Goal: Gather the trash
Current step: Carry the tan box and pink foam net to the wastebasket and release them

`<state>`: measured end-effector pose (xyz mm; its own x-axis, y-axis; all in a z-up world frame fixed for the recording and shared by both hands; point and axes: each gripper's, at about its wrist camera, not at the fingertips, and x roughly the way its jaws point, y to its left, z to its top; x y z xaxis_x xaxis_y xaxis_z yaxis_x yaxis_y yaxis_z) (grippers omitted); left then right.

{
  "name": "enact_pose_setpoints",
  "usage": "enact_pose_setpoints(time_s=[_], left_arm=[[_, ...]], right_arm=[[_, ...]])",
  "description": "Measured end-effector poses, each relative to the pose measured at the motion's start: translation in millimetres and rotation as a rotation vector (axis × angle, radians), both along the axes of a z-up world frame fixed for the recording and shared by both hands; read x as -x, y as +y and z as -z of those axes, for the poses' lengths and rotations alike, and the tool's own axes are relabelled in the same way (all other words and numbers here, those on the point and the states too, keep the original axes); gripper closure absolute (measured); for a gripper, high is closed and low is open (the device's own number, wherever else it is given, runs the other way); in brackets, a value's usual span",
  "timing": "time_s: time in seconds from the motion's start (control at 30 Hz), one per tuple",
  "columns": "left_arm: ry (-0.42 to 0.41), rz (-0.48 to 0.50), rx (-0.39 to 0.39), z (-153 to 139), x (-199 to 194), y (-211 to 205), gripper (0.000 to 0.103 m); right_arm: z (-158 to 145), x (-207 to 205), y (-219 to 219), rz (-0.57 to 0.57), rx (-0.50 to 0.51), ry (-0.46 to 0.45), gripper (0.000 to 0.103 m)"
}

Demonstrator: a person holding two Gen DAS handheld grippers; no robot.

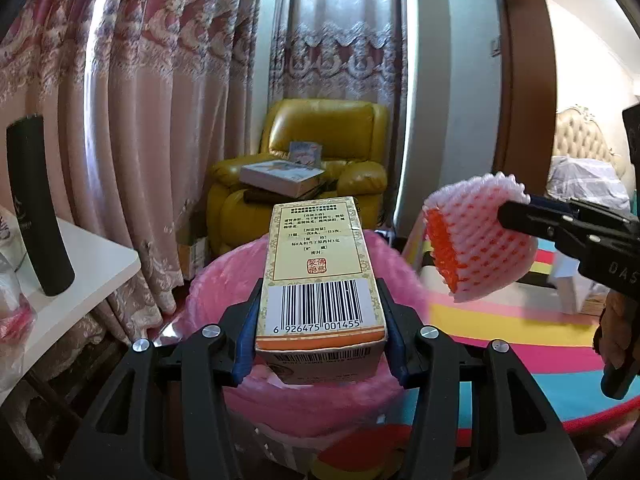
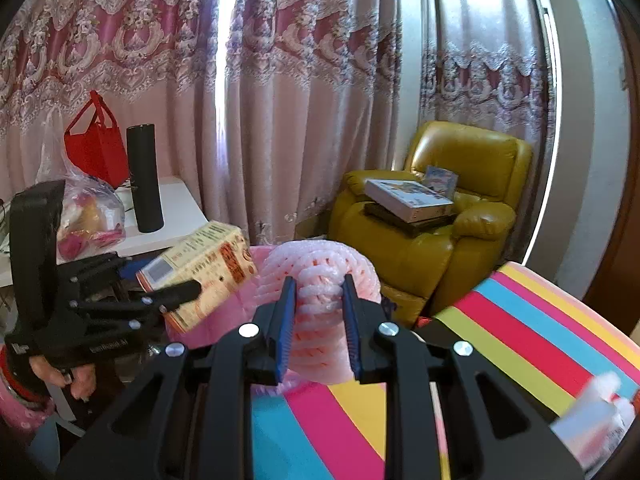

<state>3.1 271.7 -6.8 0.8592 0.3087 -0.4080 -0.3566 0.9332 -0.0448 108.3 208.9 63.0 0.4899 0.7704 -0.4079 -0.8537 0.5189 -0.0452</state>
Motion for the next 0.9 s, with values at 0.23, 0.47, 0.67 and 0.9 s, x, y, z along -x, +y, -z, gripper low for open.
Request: enact_pose_setpoints(time_s=[0.23,0.47,0.67,0.9], left_arm=[[0.028,-0.041,0.013,16.3,-15.7,23.3,0.045],[0.006,-0.101,-0.025,17.3,-0.7,17.0,0.017],[0.002,-0.079,-0.023,15.5,3.4,-9.6,0.012],[0.043,0.078,-0.034,20.4,-39.0,-76.1,0.012]], right_arm=[[12.5,-16.4,54.6,-0.070,0.038,0.030,0.054],[17.8,-19.8,22.5,-0.020,-0.008,0.056,0.043],[22.9,-7.6,-41.0,0.043,-0.031,0.043,0.040],[27.4,-4.0,-121.8,0.185,-0.048,0.020,0.038]])
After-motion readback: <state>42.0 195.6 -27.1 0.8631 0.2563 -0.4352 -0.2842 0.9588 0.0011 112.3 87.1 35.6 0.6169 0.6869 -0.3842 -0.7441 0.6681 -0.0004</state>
